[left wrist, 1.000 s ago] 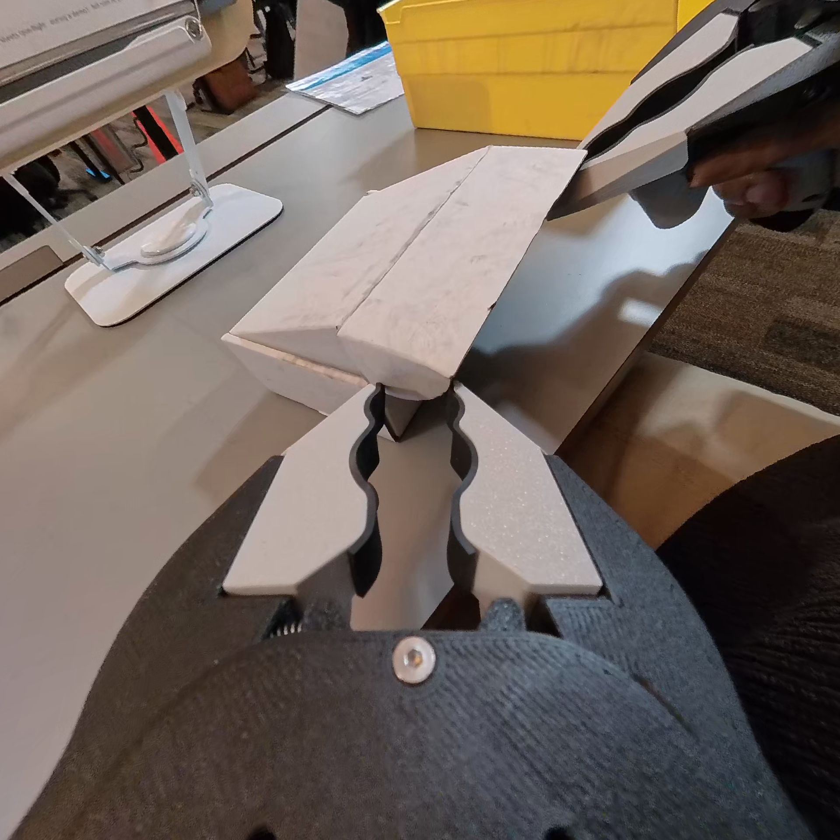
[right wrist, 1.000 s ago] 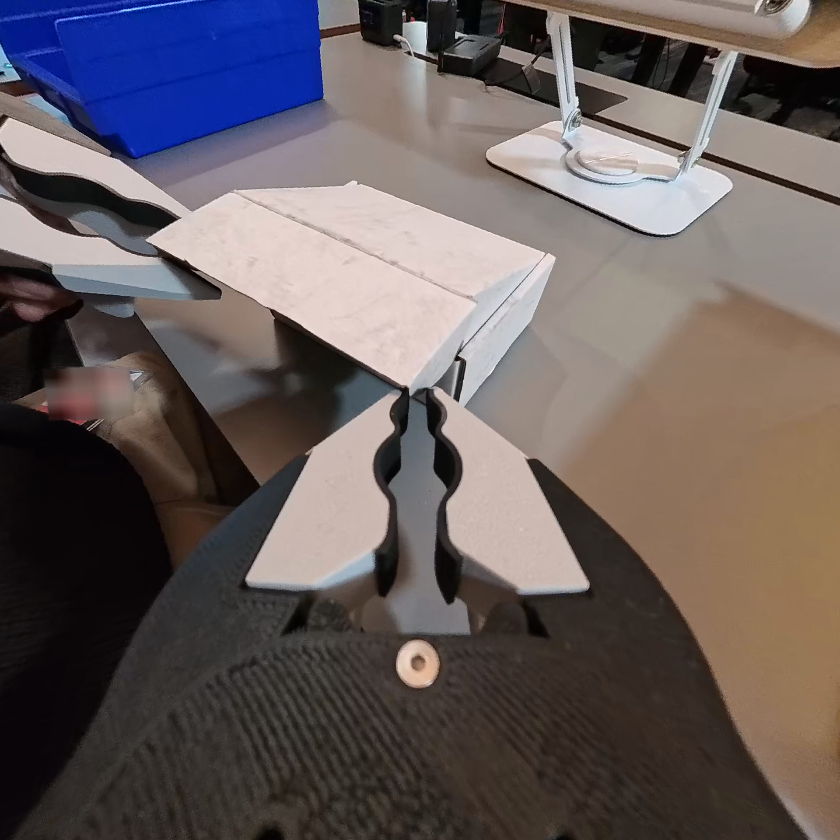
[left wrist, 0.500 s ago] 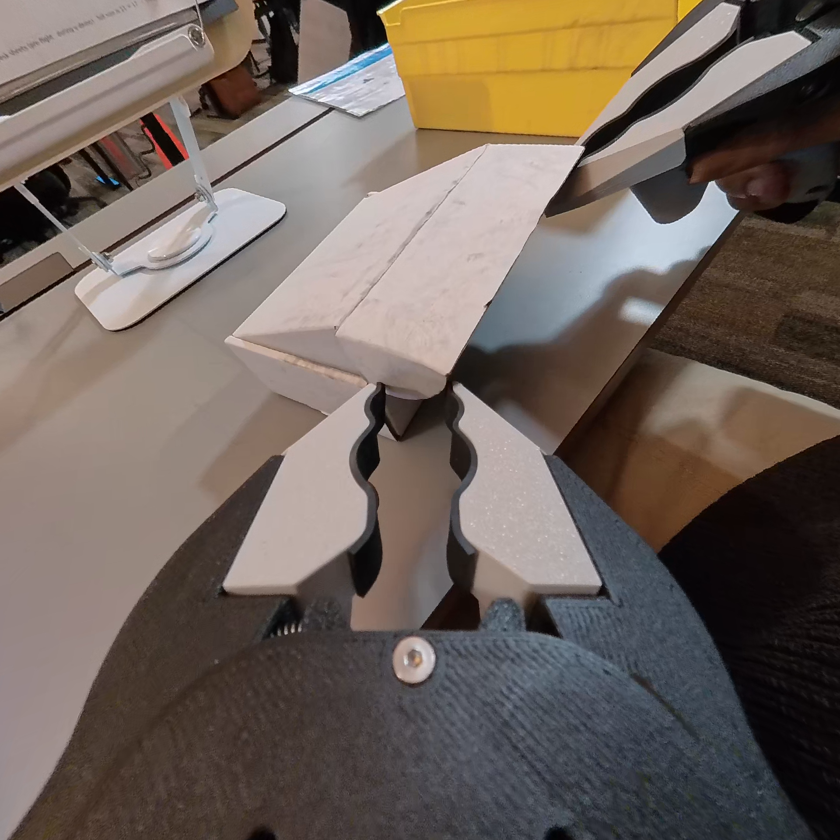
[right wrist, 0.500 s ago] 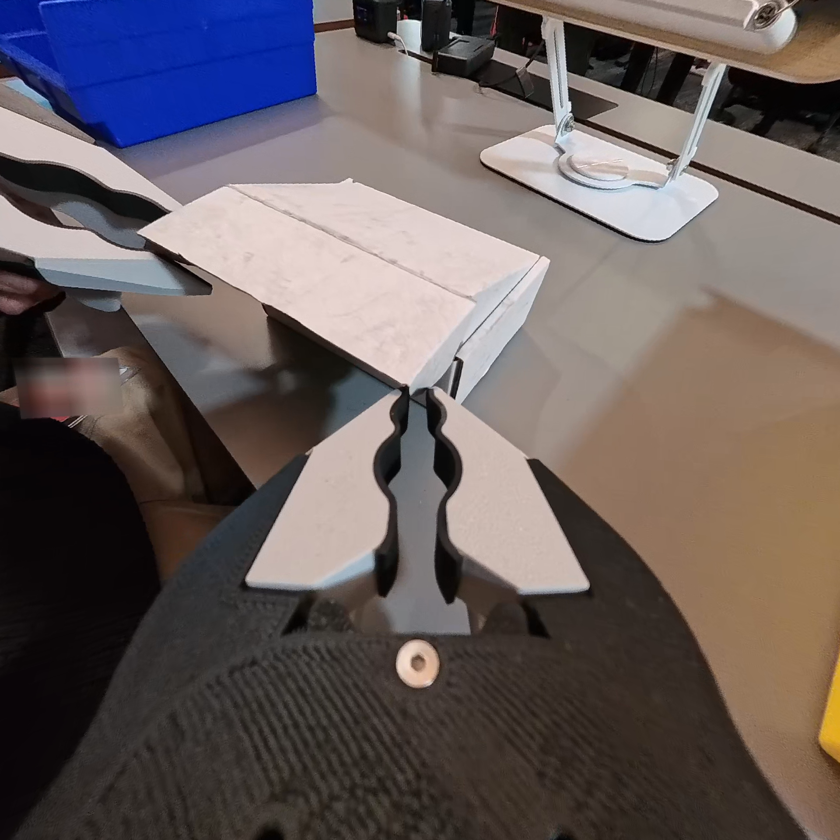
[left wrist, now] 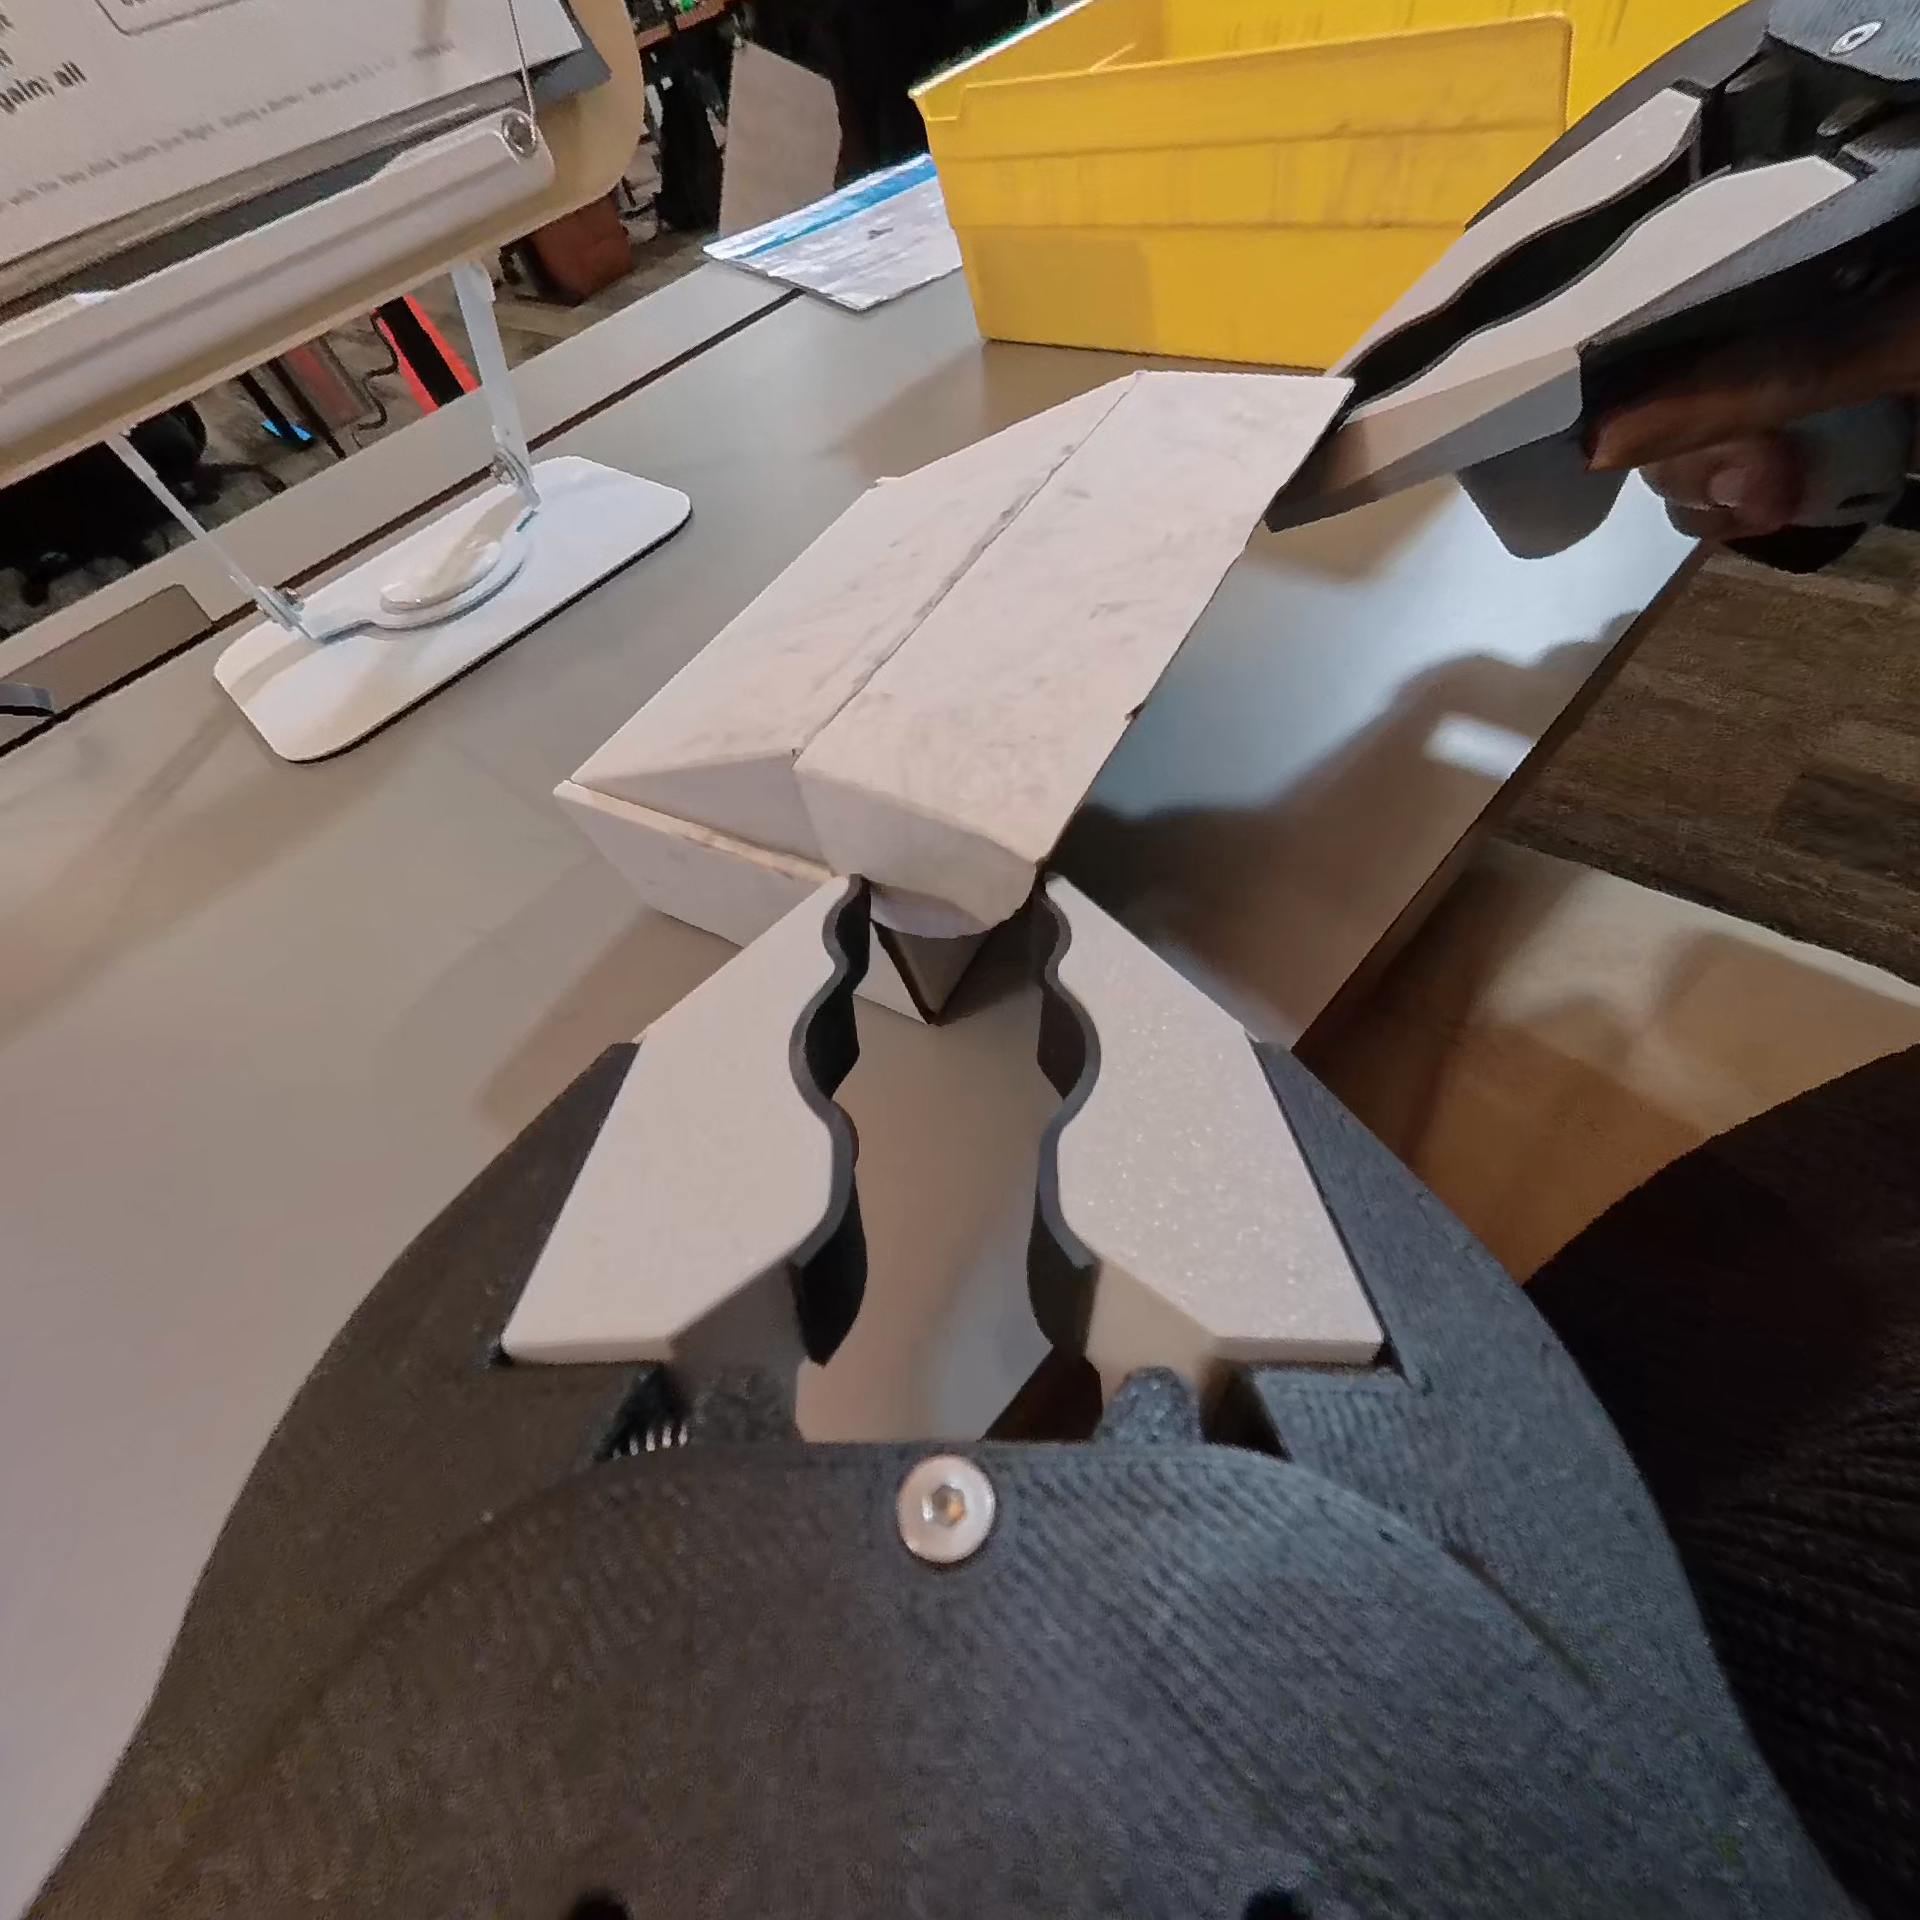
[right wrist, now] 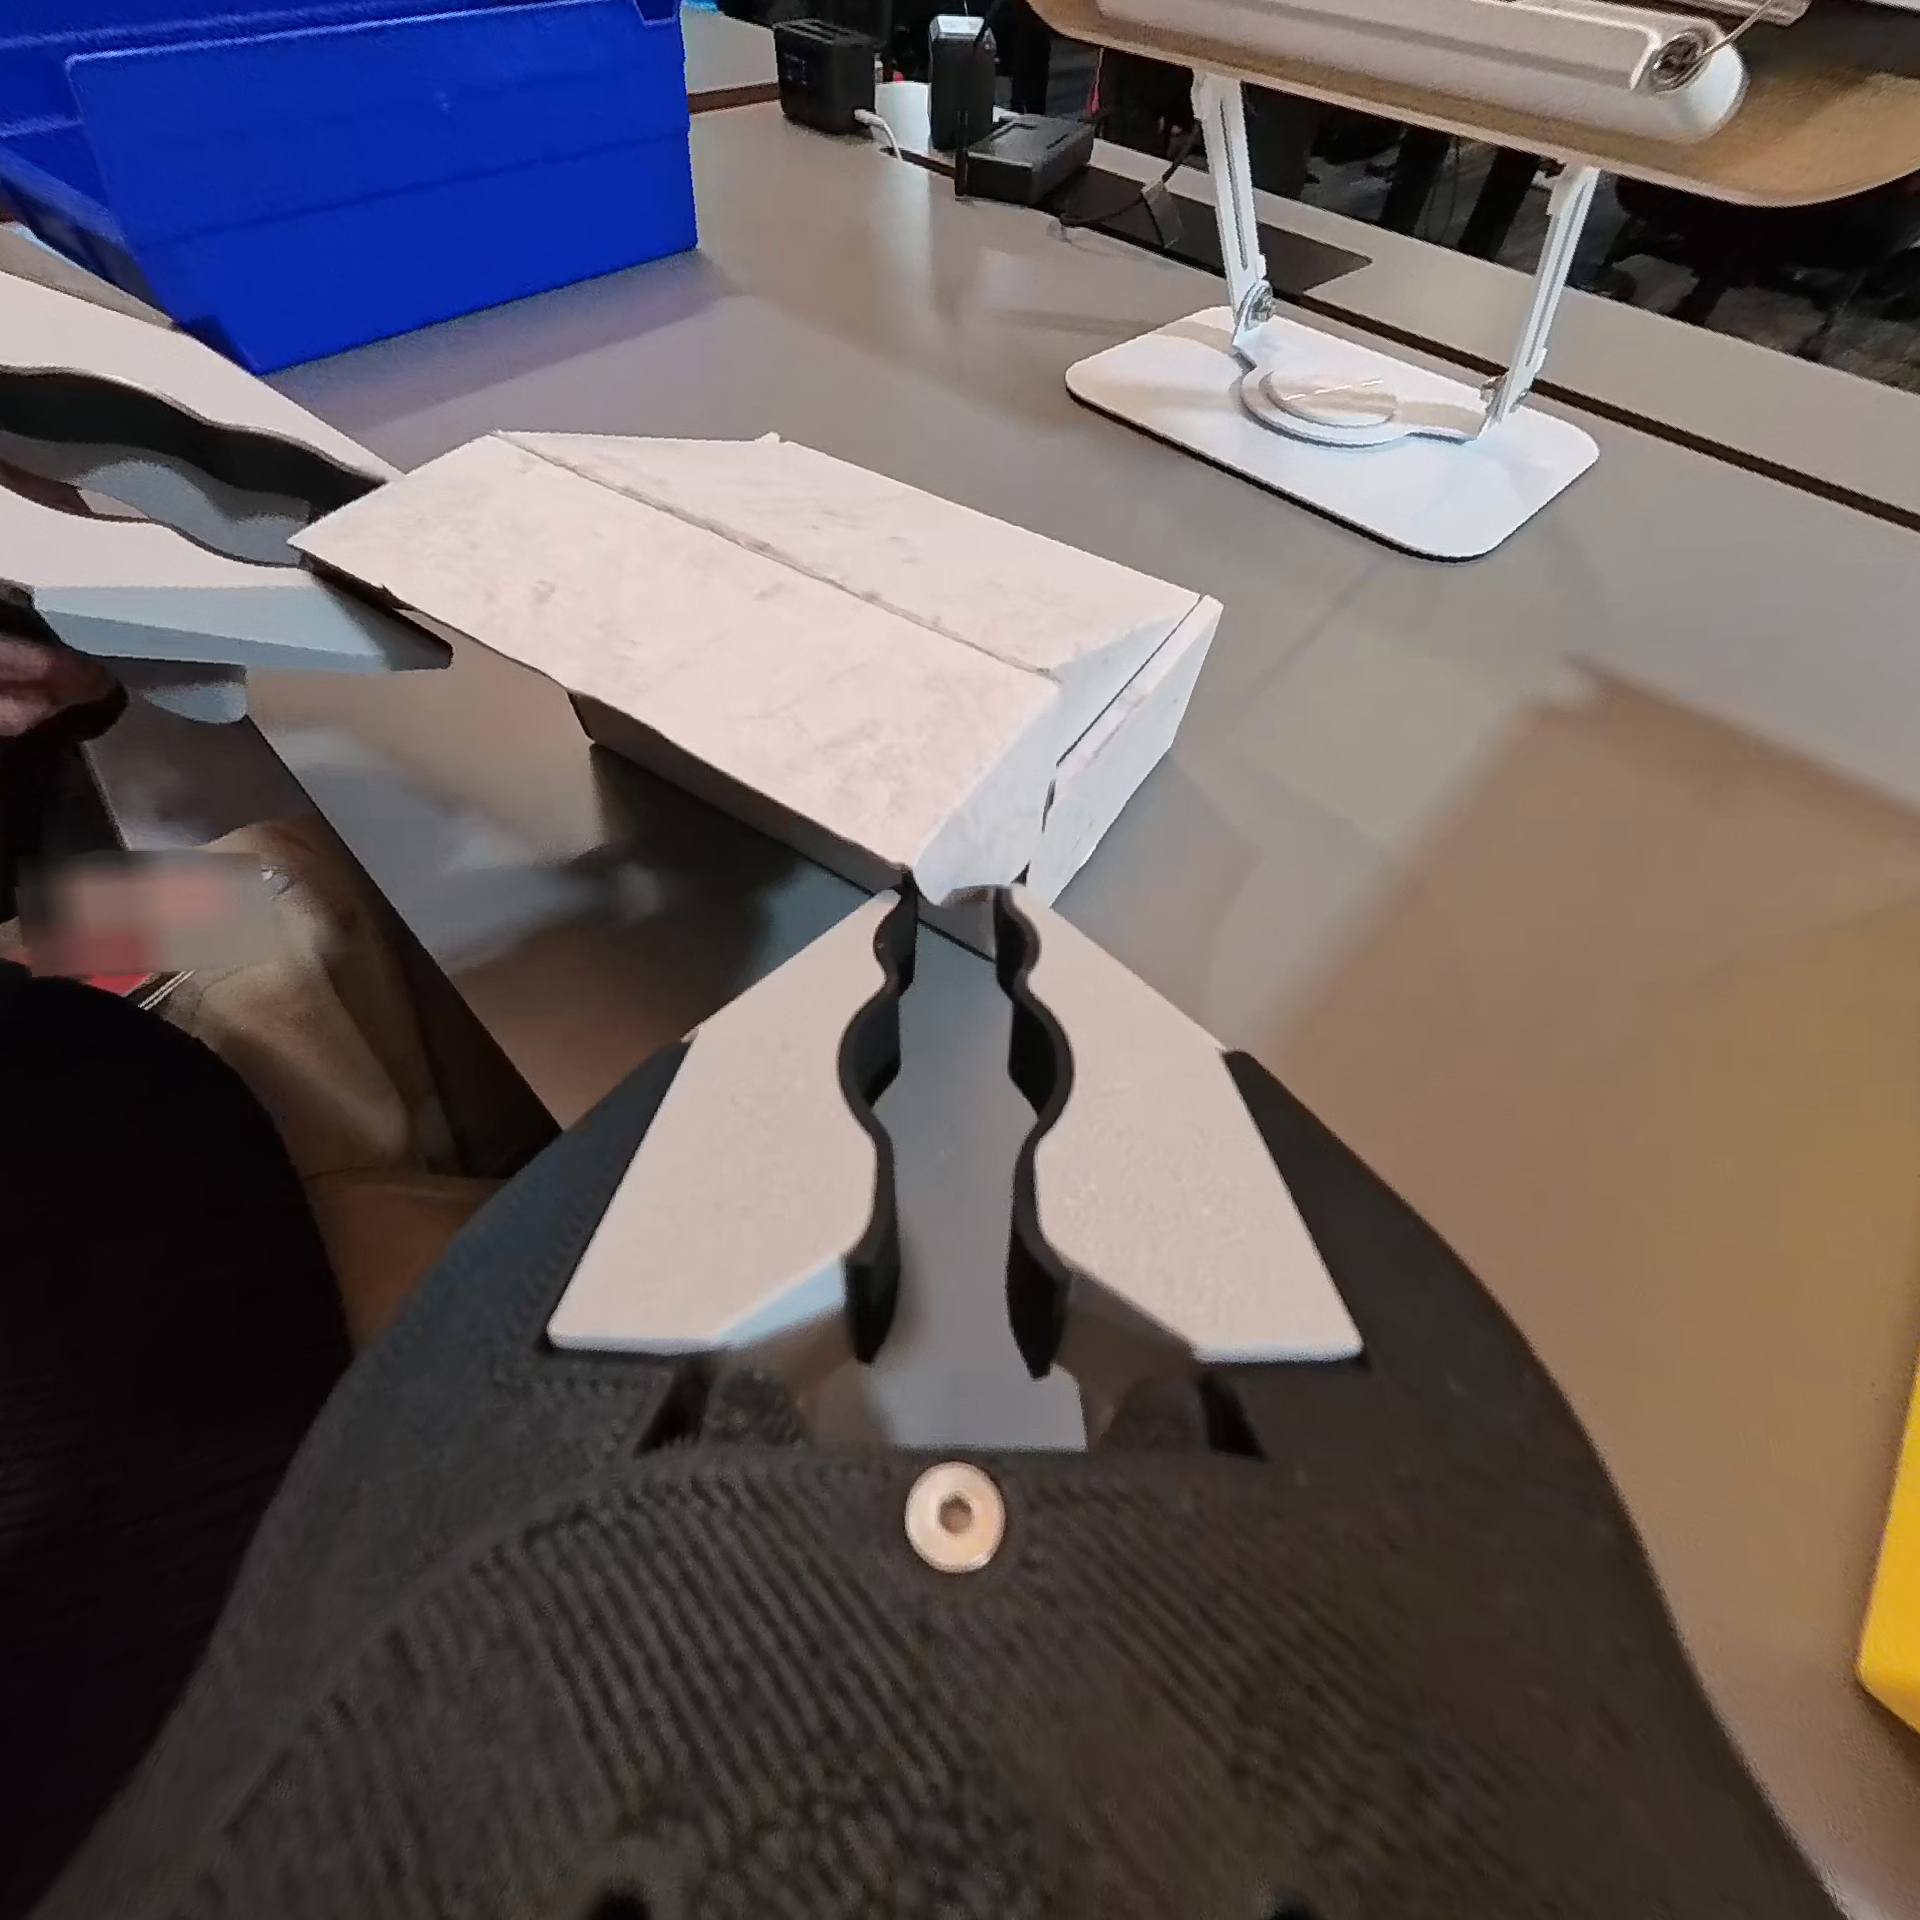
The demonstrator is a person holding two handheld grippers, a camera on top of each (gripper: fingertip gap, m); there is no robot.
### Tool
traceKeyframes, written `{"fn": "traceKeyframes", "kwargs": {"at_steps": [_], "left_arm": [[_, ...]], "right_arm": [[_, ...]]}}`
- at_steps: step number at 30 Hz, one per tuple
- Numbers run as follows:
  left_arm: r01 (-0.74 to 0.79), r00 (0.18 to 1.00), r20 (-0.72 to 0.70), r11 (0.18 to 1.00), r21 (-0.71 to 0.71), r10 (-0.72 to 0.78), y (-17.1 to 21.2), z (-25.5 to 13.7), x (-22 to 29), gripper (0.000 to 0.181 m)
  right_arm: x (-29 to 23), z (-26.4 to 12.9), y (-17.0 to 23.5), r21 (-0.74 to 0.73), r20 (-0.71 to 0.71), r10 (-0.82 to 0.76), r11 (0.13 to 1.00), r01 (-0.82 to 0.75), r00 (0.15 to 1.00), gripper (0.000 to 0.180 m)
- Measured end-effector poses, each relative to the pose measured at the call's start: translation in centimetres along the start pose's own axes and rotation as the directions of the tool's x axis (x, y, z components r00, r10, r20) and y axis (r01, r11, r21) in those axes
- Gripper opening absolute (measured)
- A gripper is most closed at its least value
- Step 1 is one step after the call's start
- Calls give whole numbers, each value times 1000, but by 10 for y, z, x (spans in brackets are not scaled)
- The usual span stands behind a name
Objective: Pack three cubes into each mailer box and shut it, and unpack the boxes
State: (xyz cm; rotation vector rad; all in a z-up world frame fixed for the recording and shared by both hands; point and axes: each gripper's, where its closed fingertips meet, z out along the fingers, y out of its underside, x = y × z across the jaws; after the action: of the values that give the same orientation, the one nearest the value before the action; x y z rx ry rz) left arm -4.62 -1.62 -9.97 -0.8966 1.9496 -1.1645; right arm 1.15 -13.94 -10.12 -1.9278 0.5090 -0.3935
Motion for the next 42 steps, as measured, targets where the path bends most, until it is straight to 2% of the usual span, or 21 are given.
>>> {"fn": "traceKeyframes", "kwargs": {"at_steps": [11,20,34,42], "left_arm": [[-34,999,4,999,20,34,-4,-1,2,25],[-26,1000,-13,999,28,27,-5,-2,4,21],[-44,999,-10,999,21,45,-3,-2,5,20],[-96,993,74,995,36,93,-7,-1,-5,41]], "right_arm": [[1,-1,-8,43,-20,-16,999,17,1000,15],[-2,-3,-13,66,-50,-124,990,127,991,9],[-2,-3,-11,49,-39,-114,992,116,993,8],[-2,-3,-11,50,-40,-115,992,117,993,8]]}}
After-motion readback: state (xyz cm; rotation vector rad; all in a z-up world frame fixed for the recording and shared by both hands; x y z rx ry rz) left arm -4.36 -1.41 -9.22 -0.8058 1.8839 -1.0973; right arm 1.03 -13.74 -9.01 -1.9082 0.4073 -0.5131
